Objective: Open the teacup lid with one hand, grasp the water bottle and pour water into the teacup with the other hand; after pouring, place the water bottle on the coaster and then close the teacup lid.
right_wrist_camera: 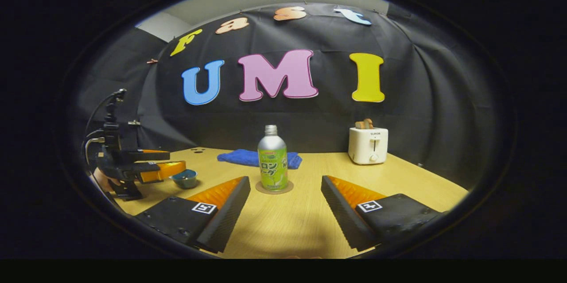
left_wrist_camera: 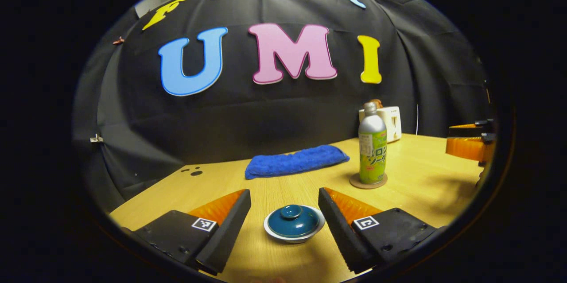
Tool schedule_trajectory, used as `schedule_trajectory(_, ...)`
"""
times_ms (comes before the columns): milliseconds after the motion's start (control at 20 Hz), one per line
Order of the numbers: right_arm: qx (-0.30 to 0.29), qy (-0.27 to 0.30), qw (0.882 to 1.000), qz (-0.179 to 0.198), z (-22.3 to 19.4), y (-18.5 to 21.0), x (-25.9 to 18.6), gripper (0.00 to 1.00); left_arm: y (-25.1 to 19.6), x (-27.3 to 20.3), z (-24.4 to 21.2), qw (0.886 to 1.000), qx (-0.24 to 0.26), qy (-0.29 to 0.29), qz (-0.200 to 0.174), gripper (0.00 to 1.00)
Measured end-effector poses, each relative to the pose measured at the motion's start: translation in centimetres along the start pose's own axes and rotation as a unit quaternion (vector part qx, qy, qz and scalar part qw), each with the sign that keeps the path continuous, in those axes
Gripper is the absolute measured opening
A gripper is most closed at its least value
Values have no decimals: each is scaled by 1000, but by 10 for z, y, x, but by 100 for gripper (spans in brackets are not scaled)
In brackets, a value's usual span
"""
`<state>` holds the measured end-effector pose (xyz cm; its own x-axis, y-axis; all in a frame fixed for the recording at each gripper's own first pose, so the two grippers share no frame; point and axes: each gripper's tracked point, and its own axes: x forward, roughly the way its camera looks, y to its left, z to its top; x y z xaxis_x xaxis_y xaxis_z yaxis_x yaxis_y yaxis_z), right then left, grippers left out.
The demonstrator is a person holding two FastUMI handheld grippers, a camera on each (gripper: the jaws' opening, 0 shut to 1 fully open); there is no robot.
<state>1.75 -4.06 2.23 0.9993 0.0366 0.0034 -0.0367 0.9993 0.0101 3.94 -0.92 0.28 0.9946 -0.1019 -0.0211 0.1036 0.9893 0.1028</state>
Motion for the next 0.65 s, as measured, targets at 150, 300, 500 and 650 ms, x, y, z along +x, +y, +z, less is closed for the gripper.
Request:
schedule_trajectory(150,4,3,1000,14,-3,23,11,99,-3,-16,5,999,-44,-22,3,94)
schedule_trajectory(300,1,13,1000,16,-15,38,22,99,-16,-25,-4,996,-80,-17,-21,96)
schedule_trajectory(500,7,28,999,27,-32,55,29,99,-8,-28,-11,998,-65,-16,-6,96)
schedule_trajectory(650,-1,26,999,23,-33,56,31,99,-6,-27,-12,999,-48,-14,-1,96)
